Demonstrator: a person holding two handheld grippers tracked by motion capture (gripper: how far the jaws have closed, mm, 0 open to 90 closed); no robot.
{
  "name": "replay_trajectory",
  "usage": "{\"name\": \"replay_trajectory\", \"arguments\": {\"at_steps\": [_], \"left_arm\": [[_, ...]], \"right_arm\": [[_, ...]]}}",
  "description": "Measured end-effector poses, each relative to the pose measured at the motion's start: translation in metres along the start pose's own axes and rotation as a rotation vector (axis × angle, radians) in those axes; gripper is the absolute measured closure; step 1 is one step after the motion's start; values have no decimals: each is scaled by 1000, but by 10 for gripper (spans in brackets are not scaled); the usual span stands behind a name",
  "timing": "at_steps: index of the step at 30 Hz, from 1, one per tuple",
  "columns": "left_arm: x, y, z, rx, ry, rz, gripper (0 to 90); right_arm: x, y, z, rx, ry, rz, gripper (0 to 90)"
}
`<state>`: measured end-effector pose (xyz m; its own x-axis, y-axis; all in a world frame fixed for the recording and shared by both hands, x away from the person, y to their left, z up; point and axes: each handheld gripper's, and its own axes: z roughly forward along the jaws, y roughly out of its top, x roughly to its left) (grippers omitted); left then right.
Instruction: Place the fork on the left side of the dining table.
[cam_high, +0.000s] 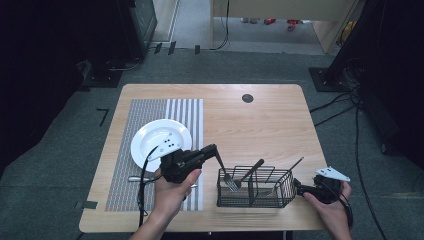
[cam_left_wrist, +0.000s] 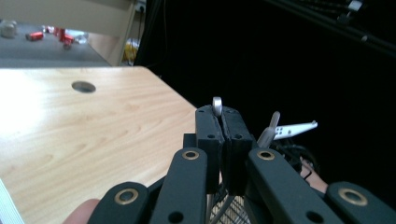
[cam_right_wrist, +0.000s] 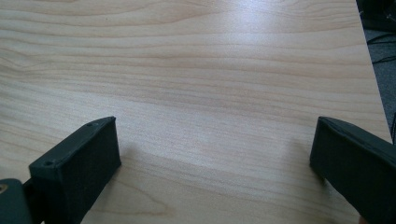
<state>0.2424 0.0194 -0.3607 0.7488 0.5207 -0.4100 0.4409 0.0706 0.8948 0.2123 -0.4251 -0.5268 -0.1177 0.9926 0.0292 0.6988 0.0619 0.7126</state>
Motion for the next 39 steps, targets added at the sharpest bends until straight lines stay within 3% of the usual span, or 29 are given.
{"name": "replay_trajectory", "arguments": {"at_steps": [10, 25, 29, 35, 39], "left_arm": [[4, 28, -23, -77, -15, -14, 888], [16, 54, -47, -178, 31, -10, 889], [31, 57, -50, -203, 61, -34, 889], [50, 57, -51, -214, 130, -27, 889], [64, 54, -49, -222, 170, -42, 889]], "right_arm": [[0, 0, 0, 0, 0, 0, 13], [0, 0, 0, -1, 0, -1, 13], [0, 0, 0, -1, 0, -1, 13], [0, 0, 0, 0, -1, 1, 13], [0, 0, 0, 0, 0, 0, 13]]}}
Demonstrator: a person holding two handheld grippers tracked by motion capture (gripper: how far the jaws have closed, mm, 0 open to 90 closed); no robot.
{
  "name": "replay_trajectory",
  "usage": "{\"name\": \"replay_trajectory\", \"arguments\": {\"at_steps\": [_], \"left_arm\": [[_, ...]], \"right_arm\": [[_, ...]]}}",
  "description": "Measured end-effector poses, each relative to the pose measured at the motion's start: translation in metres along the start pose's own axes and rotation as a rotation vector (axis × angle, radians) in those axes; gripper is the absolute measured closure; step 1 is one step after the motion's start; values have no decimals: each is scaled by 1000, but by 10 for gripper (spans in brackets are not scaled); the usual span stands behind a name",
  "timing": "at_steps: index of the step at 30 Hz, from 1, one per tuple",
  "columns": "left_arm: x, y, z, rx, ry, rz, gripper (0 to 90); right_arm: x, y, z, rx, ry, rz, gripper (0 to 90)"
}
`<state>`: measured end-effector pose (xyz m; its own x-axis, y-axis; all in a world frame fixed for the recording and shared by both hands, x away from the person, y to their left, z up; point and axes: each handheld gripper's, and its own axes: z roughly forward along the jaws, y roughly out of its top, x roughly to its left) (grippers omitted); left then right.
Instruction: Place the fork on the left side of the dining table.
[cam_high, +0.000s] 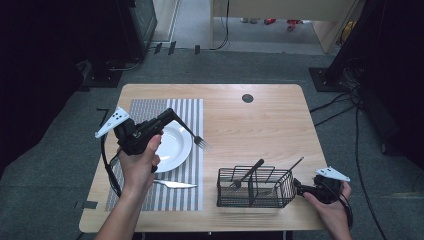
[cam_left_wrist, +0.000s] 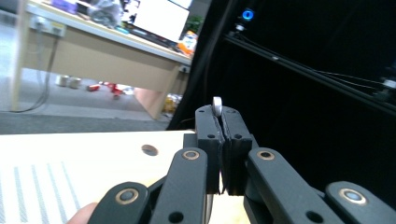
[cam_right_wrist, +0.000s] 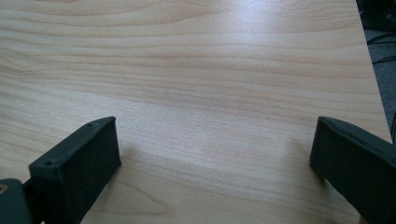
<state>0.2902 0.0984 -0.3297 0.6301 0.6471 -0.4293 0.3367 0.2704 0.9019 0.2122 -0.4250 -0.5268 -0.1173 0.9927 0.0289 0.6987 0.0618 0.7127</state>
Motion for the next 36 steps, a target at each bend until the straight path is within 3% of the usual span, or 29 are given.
{"name": "replay_trajectory", "arguments": {"at_steps": [10, 25, 29, 36], "left_arm": [[33, -6, 16, -18, 79, -9, 889], [86, -19, 54, -47, 176, -43, 889], [102, -24, 64, -61, 208, -70, 889], [137, -31, 78, -108, 257, -176, 889]], "right_arm": [[0, 0, 0, 1, 0, 0, 13], [0, 0, 0, 0, 0, -1, 13], [0, 0, 0, 0, 0, 0, 13], [0, 0, 0, 0, 0, 0, 13]]}}
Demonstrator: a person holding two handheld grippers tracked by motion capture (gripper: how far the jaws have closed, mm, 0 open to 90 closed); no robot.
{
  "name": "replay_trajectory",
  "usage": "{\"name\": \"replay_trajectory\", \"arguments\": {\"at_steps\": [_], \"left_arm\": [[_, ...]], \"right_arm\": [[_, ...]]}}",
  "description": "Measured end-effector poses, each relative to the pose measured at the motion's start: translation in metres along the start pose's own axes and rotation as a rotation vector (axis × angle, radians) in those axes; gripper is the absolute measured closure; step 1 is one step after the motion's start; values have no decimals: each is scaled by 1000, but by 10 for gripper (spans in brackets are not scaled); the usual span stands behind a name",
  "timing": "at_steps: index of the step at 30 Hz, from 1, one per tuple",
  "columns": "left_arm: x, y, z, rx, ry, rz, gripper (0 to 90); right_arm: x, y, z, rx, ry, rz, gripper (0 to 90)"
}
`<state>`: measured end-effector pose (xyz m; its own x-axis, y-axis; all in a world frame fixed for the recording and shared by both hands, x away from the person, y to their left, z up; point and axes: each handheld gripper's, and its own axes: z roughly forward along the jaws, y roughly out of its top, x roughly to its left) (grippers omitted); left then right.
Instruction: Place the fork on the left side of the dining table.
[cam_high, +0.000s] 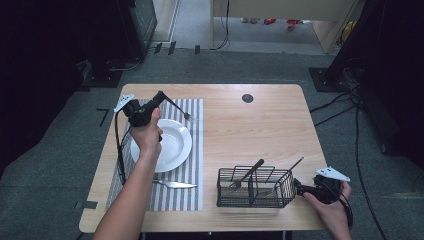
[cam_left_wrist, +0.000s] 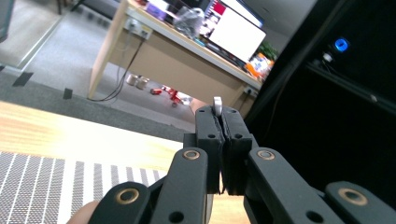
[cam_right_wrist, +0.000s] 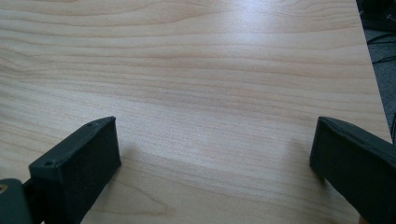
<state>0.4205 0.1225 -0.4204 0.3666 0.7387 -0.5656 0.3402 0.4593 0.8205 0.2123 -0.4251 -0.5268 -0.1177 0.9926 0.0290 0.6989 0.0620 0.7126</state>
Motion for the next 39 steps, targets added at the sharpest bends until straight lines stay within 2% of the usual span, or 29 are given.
{"name": "replay_trajectory", "arguments": {"at_steps": [6, 9, 17, 18, 20, 22, 25, 28, 29, 32, 34, 35, 36, 39], "left_arm": [[26, -3, 19, -21, 45, -96, 889], [40, -7, 26, -28, 68, -164, 890], [65, -17, 39, -38, 129, -232, 889], [67, -17, 39, -44, 139, -234, 889], [69, -17, 41, -41, 159, -210, 889], [71, -18, 42, -37, 161, -197, 889], [73, -20, 43, -37, 154, -203, 889], [74, -19, 42, -27, 170, -207, 887], [73, -19, 42, -20, 186, -196, 883], [71, -17, 41, 23, 257, -117, 846], [73, -17, 41, 56, 305, -92, 816], [73, -17, 41, 56, 305, -92, 801], [78, -17, 40, 86, 332, -107, 792], [84, -16, 39, 131, 362, -130, 768]], "right_arm": [[0, 0, 0, 0, 0, 0, 13], [0, 0, 0, 0, 0, 0, 13], [0, 0, 0, 0, 0, 0, 13], [0, 0, 0, 0, 0, 0, 13], [0, 0, 0, 0, 0, 0, 13], [0, 0, 0, 0, 0, 0, 13], [0, 0, 0, 0, 0, 0, 13], [0, 0, 0, 0, 0, 0, 13], [0, 0, 0, 0, 0, 0, 13], [0, 0, 0, 0, 0, 0, 14], [0, 0, 0, 0, 0, 0, 14], [0, 0, 0, 0, 0, 0, 14], [0, 0, 0, 0, 0, 0, 14], [0, 0, 0, 0, 0, 0, 13]]}}
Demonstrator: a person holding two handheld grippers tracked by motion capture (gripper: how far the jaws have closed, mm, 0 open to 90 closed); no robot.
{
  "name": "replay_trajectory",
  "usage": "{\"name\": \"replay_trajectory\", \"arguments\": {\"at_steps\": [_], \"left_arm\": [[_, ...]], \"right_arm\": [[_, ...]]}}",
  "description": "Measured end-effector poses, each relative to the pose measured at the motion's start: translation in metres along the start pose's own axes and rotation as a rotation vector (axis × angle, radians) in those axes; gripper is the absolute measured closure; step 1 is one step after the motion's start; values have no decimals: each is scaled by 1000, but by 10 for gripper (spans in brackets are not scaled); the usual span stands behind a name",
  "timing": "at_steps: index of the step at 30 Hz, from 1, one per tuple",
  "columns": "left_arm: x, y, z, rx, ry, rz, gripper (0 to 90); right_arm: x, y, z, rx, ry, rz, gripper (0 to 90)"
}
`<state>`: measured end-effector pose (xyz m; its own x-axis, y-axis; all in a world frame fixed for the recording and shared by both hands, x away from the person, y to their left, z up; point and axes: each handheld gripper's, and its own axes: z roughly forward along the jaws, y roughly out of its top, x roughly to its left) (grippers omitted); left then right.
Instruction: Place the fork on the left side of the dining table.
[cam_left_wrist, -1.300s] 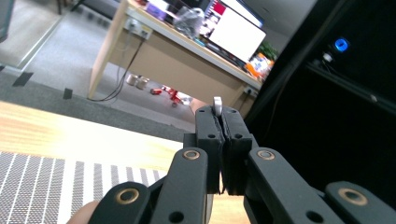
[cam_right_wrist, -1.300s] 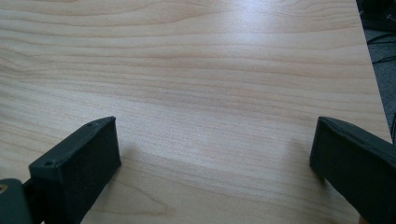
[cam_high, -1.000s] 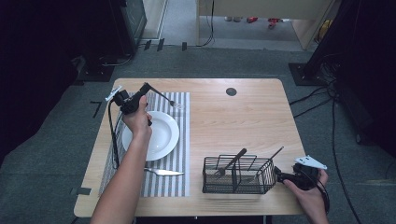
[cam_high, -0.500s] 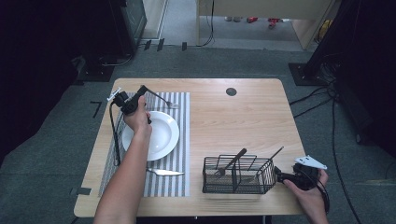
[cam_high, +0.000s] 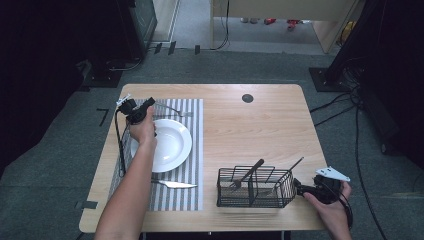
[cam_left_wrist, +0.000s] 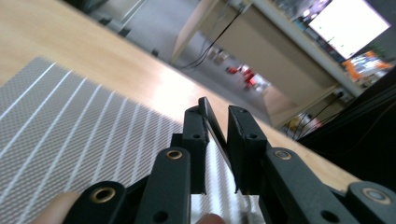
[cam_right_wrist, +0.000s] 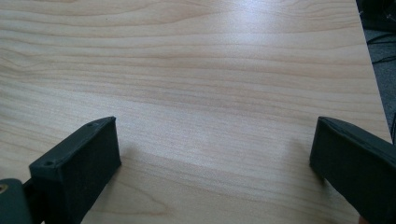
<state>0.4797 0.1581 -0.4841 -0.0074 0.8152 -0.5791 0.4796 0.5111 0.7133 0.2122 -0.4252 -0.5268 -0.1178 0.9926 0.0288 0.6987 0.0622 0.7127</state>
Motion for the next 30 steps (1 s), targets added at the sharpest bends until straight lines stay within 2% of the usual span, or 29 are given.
{"name": "replay_trajectory", "arguments": {"at_steps": [2, 8, 10, 14, 17, 23, 26, 29, 30], "left_arm": [[1, 0, 0, 6, 1, -7, 760], [8, -1, 5, 97, 104, -17, 701], [9, -2, 6, 127, 145, 4, 711], [8, -3, 9, 160, 152, 20, 713], [9, -5, 12, 191, 168, 5, 713], [8, -4, 10, 190, 162, 15, 704], [7, -3, 6, 180, 137, 21, 689], [5, -3, 2, 166, 100, 57, 653], [5, -3, 2, 166, 100, 57, 648]], "right_arm": [[0, 0, 0, 0, 0, 0, 14], [0, 0, 0, -1, 0, -1, 14], [0, 0, 0, 0, 0, -1, 14], [0, 0, 0, 0, 0, 0, 14], [0, 0, 0, 0, 0, 0, 14], [0, 0, 0, 0, 0, 0, 14], [0, 0, 0, 0, 0, 0, 14], [0, 0, 0, 0, 0, 0, 14], [0, 0, 0, 0, 0, 0, 14]]}}
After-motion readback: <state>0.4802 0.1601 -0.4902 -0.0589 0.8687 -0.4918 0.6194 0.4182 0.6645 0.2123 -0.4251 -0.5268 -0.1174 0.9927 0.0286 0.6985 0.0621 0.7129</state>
